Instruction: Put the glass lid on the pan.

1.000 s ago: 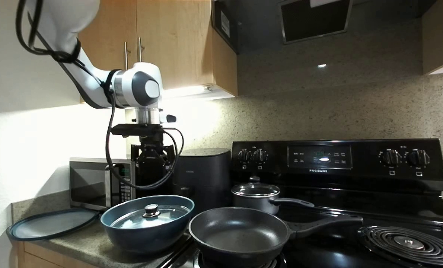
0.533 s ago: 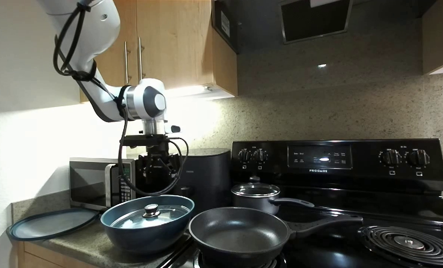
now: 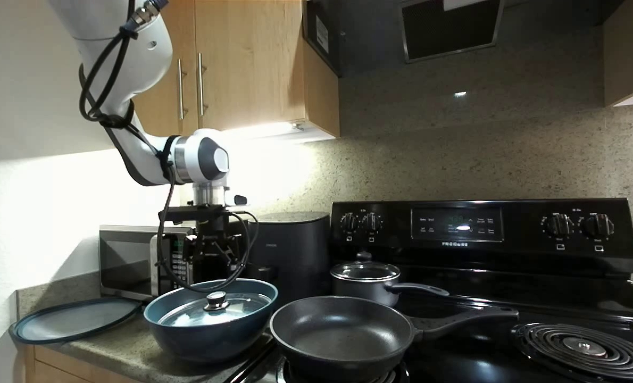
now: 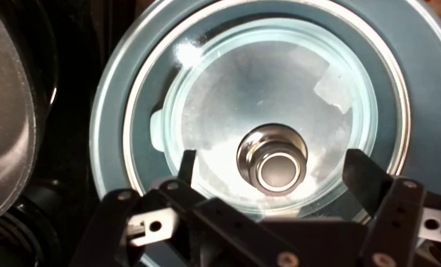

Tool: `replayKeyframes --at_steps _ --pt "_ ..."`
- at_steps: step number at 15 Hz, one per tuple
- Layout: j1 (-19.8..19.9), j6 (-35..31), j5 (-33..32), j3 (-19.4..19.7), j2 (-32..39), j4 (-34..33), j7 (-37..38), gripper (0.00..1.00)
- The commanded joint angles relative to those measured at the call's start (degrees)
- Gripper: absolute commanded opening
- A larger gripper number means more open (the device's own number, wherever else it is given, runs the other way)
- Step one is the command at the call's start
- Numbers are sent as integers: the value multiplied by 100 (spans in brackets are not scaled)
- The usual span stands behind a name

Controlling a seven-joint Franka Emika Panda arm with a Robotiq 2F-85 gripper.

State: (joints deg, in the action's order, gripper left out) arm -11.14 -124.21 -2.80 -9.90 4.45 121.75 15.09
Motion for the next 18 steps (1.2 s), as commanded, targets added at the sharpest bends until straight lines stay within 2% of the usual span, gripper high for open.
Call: replayKeyframes --at_steps 1,5,6,12,18 --pt "-150 520 -172 -73 415 -328 174 100" --pt "-313 787 -410 -52 680 -565 171 100" --pt "-260 592 -200 -50 581 -397 6 100" --pt "-313 455 -450 8 927 -576 97 100" --pt "-333 -25 -715 121 1189 -608 88 100"
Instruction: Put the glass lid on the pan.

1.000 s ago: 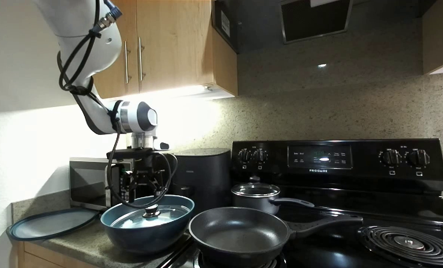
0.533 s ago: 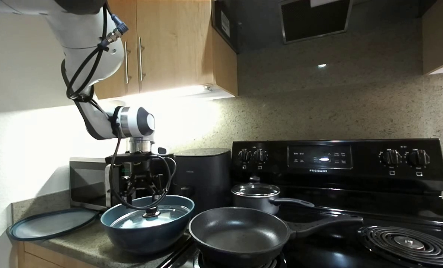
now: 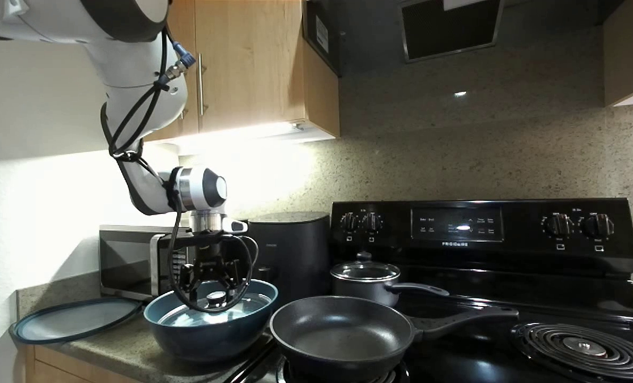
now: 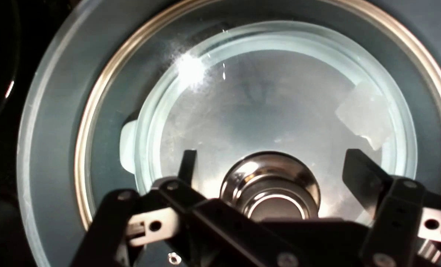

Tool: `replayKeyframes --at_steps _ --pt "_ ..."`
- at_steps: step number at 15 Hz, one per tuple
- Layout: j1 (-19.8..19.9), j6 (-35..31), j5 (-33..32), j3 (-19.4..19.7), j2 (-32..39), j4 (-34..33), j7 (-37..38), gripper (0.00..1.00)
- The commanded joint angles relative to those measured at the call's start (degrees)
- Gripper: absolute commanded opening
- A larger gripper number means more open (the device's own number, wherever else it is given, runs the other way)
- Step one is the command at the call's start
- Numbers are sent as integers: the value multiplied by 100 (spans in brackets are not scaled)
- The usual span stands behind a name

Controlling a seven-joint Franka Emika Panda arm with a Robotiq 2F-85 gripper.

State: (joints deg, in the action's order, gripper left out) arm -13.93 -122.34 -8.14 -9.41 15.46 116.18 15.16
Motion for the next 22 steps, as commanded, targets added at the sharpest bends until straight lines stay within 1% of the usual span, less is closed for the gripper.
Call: replayKeyframes --at_steps 1,6,7,8,9,10,12,14,15,17,22 --pt "-53 -291 -183 84 99 -40 78 100" --pt "-80 -590 -322 128 46 5 146 100" --pt "-74 -621 -311 133 36 9 161 75" --pt "-77 -607 -300 143 25 8 206 74" --pt "-73 -573 -277 150 13 1 226 68" --pt "-83 -464 -271 163 -8 -26 320 60" --pt "-115 -300 -265 174 -86 -19 549 48" --pt "-122 -207 -234 175 -173 -8 719 38" --pt "-113 -156 -217 181 -199 -6 796 34" --pt "-89 -90 -175 201 -224 -16 873 25" --pt "-47 52 -16 209 -272 -26 878 25"
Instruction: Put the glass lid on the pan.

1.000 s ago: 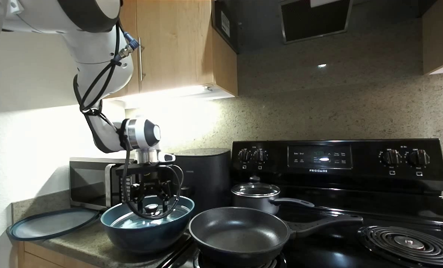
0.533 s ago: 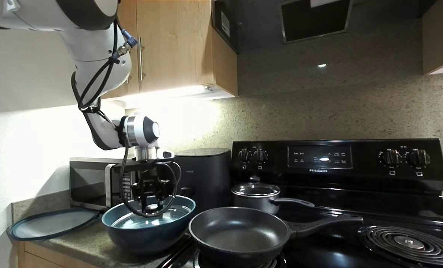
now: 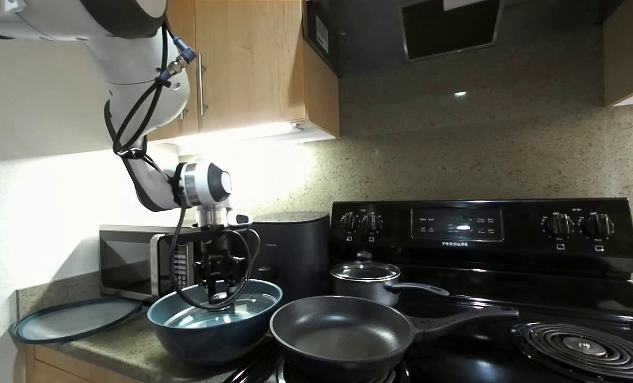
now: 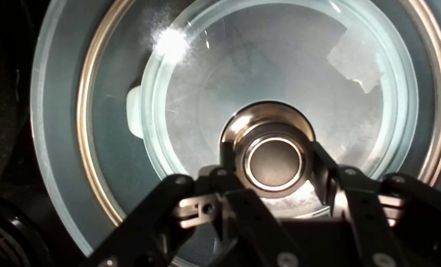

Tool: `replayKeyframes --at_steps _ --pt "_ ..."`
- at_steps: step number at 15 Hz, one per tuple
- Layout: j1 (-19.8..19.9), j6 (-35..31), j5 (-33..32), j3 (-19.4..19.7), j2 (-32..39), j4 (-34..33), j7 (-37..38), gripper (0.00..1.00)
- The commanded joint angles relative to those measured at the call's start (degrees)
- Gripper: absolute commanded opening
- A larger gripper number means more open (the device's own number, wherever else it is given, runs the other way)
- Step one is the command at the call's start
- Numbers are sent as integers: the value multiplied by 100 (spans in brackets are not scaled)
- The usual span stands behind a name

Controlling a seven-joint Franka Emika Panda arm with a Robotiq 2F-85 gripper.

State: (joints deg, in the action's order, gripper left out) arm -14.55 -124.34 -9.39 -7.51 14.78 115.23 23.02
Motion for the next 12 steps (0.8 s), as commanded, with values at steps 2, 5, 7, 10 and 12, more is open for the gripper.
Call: replayKeyframes --at_steps 2,5,7,10,12 --pt "11 382 129 -2 -372 113 35 25" --pt "-4 565 129 -60 -748 229 -10 25" --pt "-5 569 97 -110 -1043 297 17 25" --pt "44 485 20 -155 -767 67 5 50" --pt "62 564 25 -195 -999 115 6 50"
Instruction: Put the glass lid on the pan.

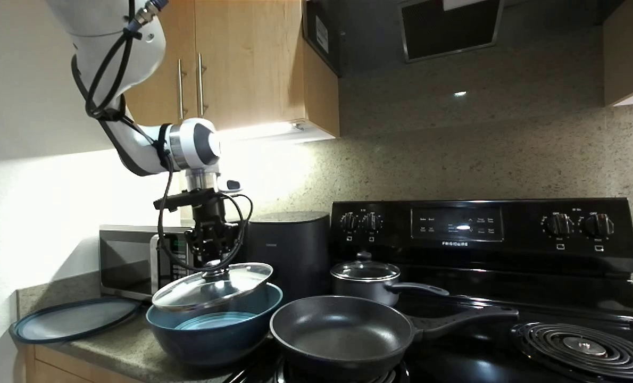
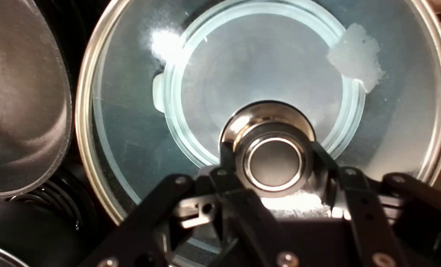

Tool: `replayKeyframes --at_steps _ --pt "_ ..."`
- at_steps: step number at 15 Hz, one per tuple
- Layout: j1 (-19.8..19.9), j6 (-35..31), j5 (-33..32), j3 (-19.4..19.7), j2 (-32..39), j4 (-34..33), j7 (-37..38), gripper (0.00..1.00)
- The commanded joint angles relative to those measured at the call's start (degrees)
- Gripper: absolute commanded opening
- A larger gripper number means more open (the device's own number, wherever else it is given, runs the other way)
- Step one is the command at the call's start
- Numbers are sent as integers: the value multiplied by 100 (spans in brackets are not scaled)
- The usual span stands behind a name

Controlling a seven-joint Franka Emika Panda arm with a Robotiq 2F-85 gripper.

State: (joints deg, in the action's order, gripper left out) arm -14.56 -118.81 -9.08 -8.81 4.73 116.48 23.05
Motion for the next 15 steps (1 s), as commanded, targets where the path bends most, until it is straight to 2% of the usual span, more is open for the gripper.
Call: replayKeyframes --at_steps 1,2,3,4,8,12,14,15 --pt "68 19 -4 -71 -52 21 2 50" --pt "70 18 -4 -73 -69 46 2 50" --pt "71 18 -3 -72 -68 69 2 25" --pt "97 -47 -145 -26 -161 211 182 25" --pt "410 -60 321 231 -503 697 484 25" --pt "847 -160 1038 546 -875 1360 459 25" --pt "1024 -172 1640 667 -994 1500 276 25" --pt "967 -56 1181 569 -611 1143 360 25"
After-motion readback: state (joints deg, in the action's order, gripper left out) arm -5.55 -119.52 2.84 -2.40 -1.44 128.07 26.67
